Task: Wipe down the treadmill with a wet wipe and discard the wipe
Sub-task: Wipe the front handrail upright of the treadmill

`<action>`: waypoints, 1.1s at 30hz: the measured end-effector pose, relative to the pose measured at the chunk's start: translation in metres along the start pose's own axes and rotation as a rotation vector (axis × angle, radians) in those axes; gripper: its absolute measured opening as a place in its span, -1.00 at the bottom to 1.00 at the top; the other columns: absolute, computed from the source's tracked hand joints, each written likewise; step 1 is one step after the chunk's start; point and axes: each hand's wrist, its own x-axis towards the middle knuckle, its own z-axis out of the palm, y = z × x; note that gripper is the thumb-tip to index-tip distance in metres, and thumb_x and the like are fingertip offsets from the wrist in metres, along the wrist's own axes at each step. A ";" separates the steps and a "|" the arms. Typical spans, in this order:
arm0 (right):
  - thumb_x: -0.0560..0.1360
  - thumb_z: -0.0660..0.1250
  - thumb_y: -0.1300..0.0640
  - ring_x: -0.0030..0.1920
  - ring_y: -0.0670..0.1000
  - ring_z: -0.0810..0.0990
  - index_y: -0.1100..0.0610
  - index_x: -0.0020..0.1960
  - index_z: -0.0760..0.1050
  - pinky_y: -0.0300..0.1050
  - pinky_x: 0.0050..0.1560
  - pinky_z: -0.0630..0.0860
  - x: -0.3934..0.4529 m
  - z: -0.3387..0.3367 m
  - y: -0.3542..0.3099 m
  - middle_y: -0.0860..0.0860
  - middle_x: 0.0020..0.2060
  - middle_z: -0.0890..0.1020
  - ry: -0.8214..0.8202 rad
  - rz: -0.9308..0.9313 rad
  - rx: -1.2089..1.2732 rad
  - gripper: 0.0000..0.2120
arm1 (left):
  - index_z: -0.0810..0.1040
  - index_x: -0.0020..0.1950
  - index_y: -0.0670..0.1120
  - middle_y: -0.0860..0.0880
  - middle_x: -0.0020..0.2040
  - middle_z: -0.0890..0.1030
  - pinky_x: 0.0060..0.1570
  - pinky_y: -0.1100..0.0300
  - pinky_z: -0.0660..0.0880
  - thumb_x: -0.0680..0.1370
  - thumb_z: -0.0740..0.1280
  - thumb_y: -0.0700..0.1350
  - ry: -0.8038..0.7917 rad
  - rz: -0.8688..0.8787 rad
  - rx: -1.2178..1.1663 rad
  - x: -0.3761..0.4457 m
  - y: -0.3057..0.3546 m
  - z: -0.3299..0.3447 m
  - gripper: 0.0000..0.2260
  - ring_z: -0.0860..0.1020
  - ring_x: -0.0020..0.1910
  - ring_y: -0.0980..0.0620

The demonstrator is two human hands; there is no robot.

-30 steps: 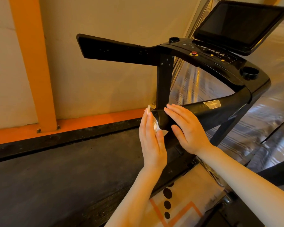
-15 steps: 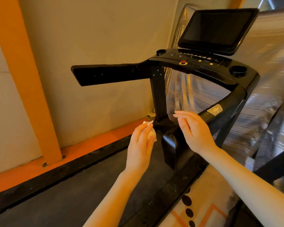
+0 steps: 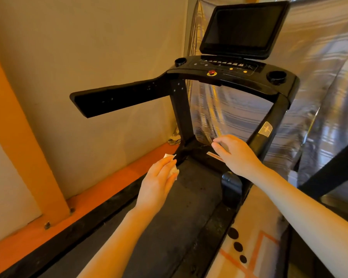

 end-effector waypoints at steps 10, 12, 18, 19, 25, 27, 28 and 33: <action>0.64 0.21 -0.02 0.32 -0.02 0.45 0.10 0.40 0.46 -0.28 0.19 0.28 0.039 -0.004 0.020 0.01 0.32 0.51 0.029 0.074 -0.058 -0.62 | 0.44 0.43 -0.14 -0.15 0.33 0.52 0.20 0.12 0.42 0.49 0.45 -0.23 0.062 0.106 -0.015 0.072 0.009 0.022 -0.49 0.51 0.29 -0.14; 0.64 0.22 -0.02 0.31 -0.04 0.46 0.10 0.40 0.46 -0.31 0.18 0.31 0.039 -0.001 0.021 0.00 0.33 0.51 0.004 0.086 -0.073 -0.61 | 0.45 0.42 -0.16 -0.16 0.33 0.52 0.20 0.11 0.42 0.49 0.45 -0.23 0.059 0.092 -0.026 0.086 0.007 0.026 -0.50 0.52 0.28 -0.17; 0.63 0.22 -0.02 0.37 0.02 0.41 0.11 0.40 0.45 -0.10 0.33 0.36 0.074 -0.003 0.029 0.03 0.35 0.50 0.010 0.117 -0.151 -0.61 | 0.46 0.41 -0.16 -0.15 0.34 0.52 0.29 0.16 0.31 0.53 0.40 -0.21 0.069 0.115 -0.087 0.143 -0.012 0.048 -0.56 0.50 0.30 -0.12; 0.63 0.23 -0.02 0.38 0.03 0.40 0.10 0.41 0.45 -0.10 0.34 0.35 0.081 0.000 0.031 0.03 0.36 0.48 0.000 0.123 -0.176 -0.61 | 0.46 0.41 -0.16 -0.14 0.35 0.51 0.30 0.18 0.29 0.54 0.39 -0.20 0.068 0.121 -0.106 0.152 -0.018 0.054 -0.57 0.49 0.31 -0.11; 0.62 0.26 -0.01 0.46 0.08 0.29 0.11 0.42 0.43 -0.03 0.39 0.31 0.133 0.013 0.045 0.07 0.43 0.40 -0.016 0.194 -0.351 -0.59 | 0.48 0.39 -0.19 -0.17 0.34 0.51 0.32 0.15 0.28 0.57 0.36 -0.18 -0.012 0.208 -0.204 0.220 -0.055 0.091 -0.61 0.48 0.33 -0.13; 0.62 0.25 -0.02 0.48 0.10 0.27 0.12 0.44 0.42 0.01 0.40 0.30 0.161 0.011 0.051 0.09 0.47 0.36 -0.049 0.286 -0.378 -0.57 | 0.50 0.36 -0.21 -0.20 0.32 0.52 0.30 0.11 0.31 0.56 0.38 -0.20 -0.068 0.235 -0.245 0.260 -0.069 0.092 -0.63 0.50 0.30 -0.16; 0.62 0.25 -0.02 0.47 0.12 0.29 0.12 0.43 0.42 0.02 0.38 0.33 0.173 0.007 0.050 0.09 0.46 0.36 -0.053 0.351 -0.379 -0.57 | 0.50 0.36 -0.22 -0.19 0.32 0.52 0.30 0.11 0.32 0.56 0.38 -0.20 -0.106 0.252 -0.264 0.282 -0.074 0.089 -0.63 0.50 0.30 -0.16; 0.56 0.36 0.06 0.30 0.21 0.49 0.18 0.32 0.53 0.07 0.20 0.48 0.217 -0.016 0.038 0.16 0.30 0.53 0.010 0.610 -0.404 -0.63 | 0.50 0.37 -0.20 -0.15 0.33 0.53 0.35 0.25 0.25 0.57 0.36 -0.18 -0.246 0.358 -0.326 0.383 -0.071 0.069 -0.63 0.47 0.33 -0.09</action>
